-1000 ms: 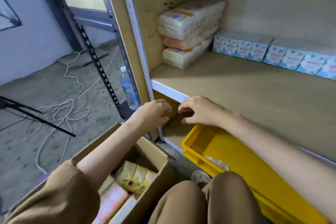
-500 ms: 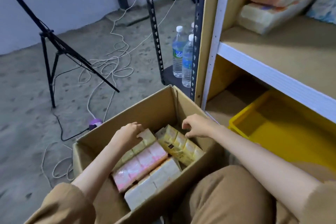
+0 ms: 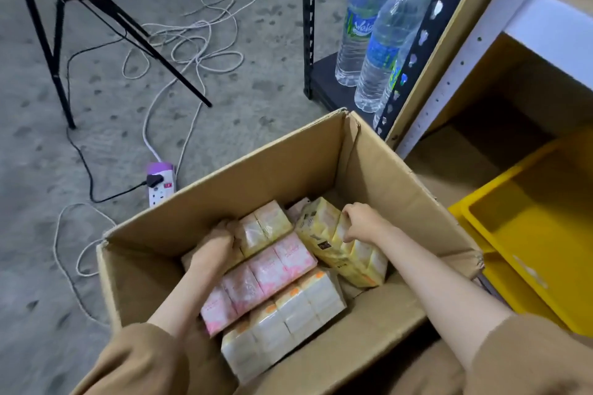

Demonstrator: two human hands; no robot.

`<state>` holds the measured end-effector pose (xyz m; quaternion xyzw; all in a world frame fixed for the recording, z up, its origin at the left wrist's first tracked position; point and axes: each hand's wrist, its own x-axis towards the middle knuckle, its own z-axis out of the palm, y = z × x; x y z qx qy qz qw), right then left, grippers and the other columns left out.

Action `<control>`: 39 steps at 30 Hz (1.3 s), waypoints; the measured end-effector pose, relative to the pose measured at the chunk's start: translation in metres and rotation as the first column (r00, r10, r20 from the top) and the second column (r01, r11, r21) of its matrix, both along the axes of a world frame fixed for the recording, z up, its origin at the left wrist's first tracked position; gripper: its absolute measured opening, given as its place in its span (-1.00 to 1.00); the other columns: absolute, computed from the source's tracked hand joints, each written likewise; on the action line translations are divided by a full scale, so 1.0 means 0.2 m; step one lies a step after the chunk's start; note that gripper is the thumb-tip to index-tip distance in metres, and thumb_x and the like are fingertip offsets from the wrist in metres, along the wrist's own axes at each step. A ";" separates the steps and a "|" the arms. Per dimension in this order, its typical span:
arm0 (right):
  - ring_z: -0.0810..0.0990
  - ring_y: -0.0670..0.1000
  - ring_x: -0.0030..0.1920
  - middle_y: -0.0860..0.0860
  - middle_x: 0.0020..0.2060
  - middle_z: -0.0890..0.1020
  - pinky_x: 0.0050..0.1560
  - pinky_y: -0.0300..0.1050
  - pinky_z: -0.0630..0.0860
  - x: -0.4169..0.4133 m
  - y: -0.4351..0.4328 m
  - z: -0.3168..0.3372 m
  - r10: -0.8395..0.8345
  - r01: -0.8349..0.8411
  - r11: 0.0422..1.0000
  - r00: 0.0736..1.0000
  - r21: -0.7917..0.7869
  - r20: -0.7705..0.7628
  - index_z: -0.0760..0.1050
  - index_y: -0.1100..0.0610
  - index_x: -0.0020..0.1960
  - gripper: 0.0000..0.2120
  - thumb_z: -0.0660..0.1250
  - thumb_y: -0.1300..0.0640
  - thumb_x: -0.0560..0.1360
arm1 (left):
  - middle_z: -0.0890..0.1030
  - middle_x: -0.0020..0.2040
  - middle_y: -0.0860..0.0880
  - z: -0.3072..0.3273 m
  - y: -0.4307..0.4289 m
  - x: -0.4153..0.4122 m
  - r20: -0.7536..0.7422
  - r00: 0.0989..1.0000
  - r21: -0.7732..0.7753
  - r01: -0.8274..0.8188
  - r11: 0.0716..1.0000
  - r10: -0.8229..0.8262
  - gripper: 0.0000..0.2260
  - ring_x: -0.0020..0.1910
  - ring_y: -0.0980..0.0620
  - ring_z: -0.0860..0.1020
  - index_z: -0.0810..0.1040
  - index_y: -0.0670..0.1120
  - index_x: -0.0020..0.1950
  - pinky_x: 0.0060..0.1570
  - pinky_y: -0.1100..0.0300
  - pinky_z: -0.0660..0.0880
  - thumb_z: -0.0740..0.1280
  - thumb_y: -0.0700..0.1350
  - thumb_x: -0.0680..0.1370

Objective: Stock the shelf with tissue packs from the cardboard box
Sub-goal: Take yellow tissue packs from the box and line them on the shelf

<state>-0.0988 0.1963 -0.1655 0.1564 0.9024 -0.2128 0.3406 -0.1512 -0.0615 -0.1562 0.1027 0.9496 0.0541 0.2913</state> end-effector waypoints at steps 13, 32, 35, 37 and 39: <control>0.52 0.14 0.16 0.15 0.09 0.59 -0.04 -0.13 0.48 -0.02 0.03 -0.17 -0.156 0.168 0.969 0.984 -0.182 0.082 0.45 0.24 0.25 -0.29 0.59 0.05 0.19 | 0.32 0.35 -0.18 -0.06 0.08 -0.05 0.103 0.994 -0.105 0.034 0.994 -0.023 -0.53 0.33 -0.16 0.35 0.32 -0.19 0.34 0.27 0.06 0.35 0.34 -0.07 0.50; 0.60 0.11 0.08 0.12 0.12 0.59 0.19 0.05 0.54 -0.11 0.04 -0.27 -0.185 0.321 0.895 0.899 -0.310 0.397 0.38 0.17 0.25 -0.28 0.56 0.00 0.18 | 0.45 0.34 -0.16 -0.06 0.14 -0.11 0.160 0.984 -0.147 -0.058 0.987 0.082 -0.38 0.29 -0.14 0.45 0.34 -0.14 0.37 0.22 0.09 0.41 0.47 -0.02 0.39; 0.59 0.11 0.11 0.12 0.18 0.57 0.17 0.00 0.55 -0.10 0.06 -0.24 -0.183 0.299 0.897 0.922 -0.326 0.342 0.31 0.17 0.36 -0.12 0.58 0.02 0.13 | 0.45 0.27 -0.19 0.00 0.16 -0.05 0.083 0.996 -0.229 -0.004 0.973 0.024 -0.35 0.23 -0.18 0.47 0.34 -0.21 0.32 0.16 0.04 0.45 0.51 -0.02 0.34; 0.50 0.12 0.24 0.12 0.31 0.45 0.23 -0.03 0.49 -0.08 0.06 -0.21 -0.181 0.275 0.905 0.940 -0.326 0.290 0.16 0.18 0.45 0.00 0.59 0.05 0.15 | 0.47 0.22 -0.21 0.04 0.17 0.00 0.027 0.999 -0.274 0.046 0.961 -0.040 -0.43 0.17 -0.20 0.52 0.34 -0.25 0.29 0.08 0.04 0.49 0.47 -0.06 0.39; 0.45 0.12 0.29 0.12 0.35 0.42 0.27 -0.02 0.46 -0.07 0.07 -0.18 -0.170 0.246 0.914 0.954 -0.322 0.246 0.12 0.20 0.46 0.03 0.60 0.05 0.15 | 0.48 0.20 -0.21 0.05 0.17 0.03 -0.013 0.997 -0.267 0.072 0.961 -0.079 -0.52 0.14 -0.19 0.54 0.35 -0.24 0.27 0.01 0.06 0.50 0.41 -0.10 0.44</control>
